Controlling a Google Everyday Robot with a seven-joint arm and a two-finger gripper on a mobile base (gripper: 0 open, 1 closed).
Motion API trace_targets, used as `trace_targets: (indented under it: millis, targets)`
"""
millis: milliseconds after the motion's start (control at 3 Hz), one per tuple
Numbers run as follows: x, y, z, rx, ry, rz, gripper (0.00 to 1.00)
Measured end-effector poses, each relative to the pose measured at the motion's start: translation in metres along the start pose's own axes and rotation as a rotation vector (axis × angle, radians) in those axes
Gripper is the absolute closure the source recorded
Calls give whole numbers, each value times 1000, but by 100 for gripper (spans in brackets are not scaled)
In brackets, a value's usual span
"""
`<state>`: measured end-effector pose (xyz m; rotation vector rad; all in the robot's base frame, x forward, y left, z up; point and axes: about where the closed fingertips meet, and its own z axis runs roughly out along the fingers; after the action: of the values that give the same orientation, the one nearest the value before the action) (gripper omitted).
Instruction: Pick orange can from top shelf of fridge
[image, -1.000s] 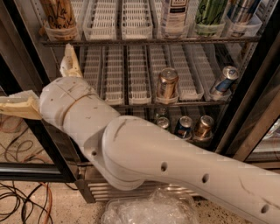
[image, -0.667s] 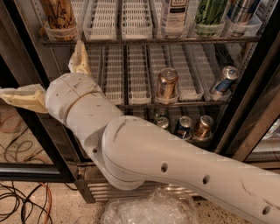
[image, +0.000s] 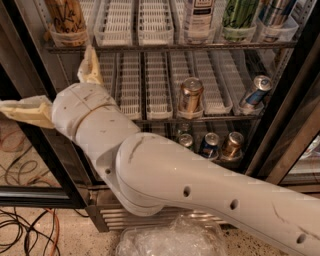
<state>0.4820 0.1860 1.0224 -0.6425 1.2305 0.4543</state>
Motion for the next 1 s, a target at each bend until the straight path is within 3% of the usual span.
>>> trace_targets:
  millis: [667,1000]
  targets:
    - [-11,-26,-2,76,-26,-43,0]
    - [-11,-26,-2,76,-26,-43,0]
